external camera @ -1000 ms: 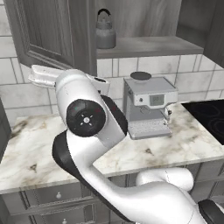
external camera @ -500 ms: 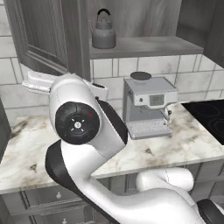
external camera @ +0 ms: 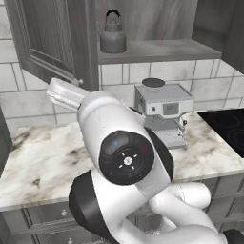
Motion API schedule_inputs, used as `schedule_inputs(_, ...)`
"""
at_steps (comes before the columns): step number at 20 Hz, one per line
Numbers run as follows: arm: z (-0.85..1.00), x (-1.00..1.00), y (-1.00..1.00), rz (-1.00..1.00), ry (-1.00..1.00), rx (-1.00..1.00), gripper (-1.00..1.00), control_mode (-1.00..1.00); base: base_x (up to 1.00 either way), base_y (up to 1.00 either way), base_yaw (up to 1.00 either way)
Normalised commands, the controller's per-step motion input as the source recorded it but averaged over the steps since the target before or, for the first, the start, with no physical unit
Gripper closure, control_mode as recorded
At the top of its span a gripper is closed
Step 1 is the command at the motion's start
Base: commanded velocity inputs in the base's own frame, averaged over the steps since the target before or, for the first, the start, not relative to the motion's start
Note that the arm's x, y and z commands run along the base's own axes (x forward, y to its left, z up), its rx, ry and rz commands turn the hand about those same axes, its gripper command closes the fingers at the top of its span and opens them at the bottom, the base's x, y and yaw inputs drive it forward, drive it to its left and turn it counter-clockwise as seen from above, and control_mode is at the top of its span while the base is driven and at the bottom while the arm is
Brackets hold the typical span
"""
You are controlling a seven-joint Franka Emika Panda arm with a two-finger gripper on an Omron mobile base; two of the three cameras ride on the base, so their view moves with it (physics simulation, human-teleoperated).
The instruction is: Open the cabinet, pick the kettle from the cabinet, and place it in the sink.
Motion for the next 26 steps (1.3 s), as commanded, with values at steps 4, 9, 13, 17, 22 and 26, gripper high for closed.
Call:
schedule_inputs(4, 0.08, -0.24, -0.58, 0.0, 0.04, 0.36, -1.0, -1.0, 0.0, 0.0, 0.0)
schedule_inputs(9, 0.13, -0.13, -0.52, 0.05, 0.06, 0.39, -1.0, -1.0, 0.0, 0.0, 0.0)
schedule_inputs(13, 0.11, 0.1, -0.29, 0.21, 0.18, 0.48, -1.0, -1.0, 0.0, 0.0, 0.0)
schedule_inputs(17, 0.07, 0.18, -0.27, 0.21, 0.2, 0.46, -1.0, -1.0, 0.0, 0.0, 0.0)
schedule_inputs(22, 0.05, 0.27, -0.21, 0.26, 0.18, 0.46, -1.0, -1.0, 0.0, 0.0, 0.0)
schedule_inputs(26, 0.0, 0.36, -0.17, 0.27, 0.18, 0.44, -1.0, -1.0, 0.0, 0.0, 0.0)
